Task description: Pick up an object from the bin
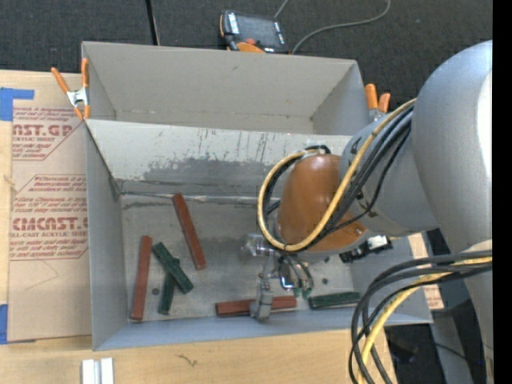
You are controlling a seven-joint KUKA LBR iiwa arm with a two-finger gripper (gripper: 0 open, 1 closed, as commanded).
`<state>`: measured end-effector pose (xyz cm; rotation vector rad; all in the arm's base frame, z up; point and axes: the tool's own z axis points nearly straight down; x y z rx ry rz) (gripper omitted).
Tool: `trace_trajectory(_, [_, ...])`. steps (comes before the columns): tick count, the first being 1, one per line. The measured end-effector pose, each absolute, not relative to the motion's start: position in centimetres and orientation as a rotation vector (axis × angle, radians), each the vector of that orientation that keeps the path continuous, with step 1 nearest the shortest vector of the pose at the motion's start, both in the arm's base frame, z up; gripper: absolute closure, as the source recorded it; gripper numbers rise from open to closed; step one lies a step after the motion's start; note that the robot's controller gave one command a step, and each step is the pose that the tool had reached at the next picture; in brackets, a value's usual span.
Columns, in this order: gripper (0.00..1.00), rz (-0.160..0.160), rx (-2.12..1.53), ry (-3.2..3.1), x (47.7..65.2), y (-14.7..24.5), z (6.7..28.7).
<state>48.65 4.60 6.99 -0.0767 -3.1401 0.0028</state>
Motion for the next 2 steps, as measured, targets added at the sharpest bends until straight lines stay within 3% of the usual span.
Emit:
trace_trajectory(1, [0.00, -0.007, -0.136, -3.146, 48.5, 9.6, 14.5])
trace_trajectory(2, [0.00, 0.000, -0.062, -3.142, 48.2, 6.5, 6.7])
